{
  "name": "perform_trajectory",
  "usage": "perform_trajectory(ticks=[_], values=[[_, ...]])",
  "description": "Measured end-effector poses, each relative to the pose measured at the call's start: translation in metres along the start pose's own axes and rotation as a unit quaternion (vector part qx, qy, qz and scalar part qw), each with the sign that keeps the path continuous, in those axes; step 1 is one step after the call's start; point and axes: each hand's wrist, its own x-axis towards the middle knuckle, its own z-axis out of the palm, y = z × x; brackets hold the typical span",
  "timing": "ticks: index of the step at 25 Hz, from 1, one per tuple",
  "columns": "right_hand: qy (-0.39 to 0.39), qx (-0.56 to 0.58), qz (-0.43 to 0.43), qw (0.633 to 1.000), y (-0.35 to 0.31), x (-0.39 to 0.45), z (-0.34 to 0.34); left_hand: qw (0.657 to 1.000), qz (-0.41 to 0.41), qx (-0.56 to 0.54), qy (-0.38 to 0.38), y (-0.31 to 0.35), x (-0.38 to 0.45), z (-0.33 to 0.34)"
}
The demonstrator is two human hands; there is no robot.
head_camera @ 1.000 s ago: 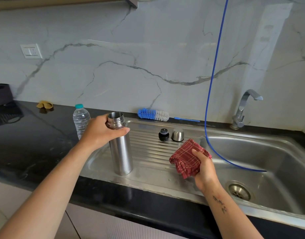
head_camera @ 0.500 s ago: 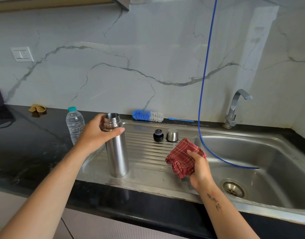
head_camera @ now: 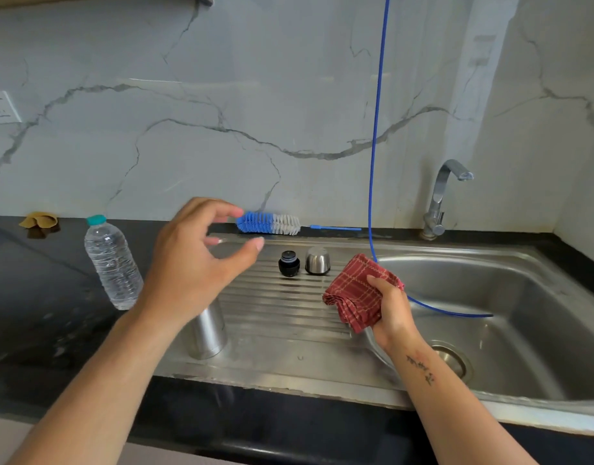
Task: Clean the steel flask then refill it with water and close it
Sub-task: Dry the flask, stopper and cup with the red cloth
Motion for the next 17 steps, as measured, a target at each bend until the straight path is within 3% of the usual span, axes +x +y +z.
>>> perform_trajectory(ticks=[5, 10, 14, 17], values=[[0.005, 0.001, 0.008, 1.000, 0.003, 0.008, -0.002, 0.995, -0.050, 0.020, -0.088, -0.041, 0.026, 0.102], [0.011, 0.000, 0.009, 1.000, 0.002, 0.017, -0.004, 0.952, -0.163, 0.143, -0.214, -0.102, 0.056, 0.191], [0.008, -0.008, 0.007, 1.000, 0.002, 0.019, -0.005, 0.929, -0.194, 0.196, -0.245, -0.140, 0.061, 0.223], [0.008, -0.009, -0.002, 1.000, 0.002, 0.021, -0.004, 0.934, -0.189, 0.189, -0.238, -0.151, 0.061, 0.227]])
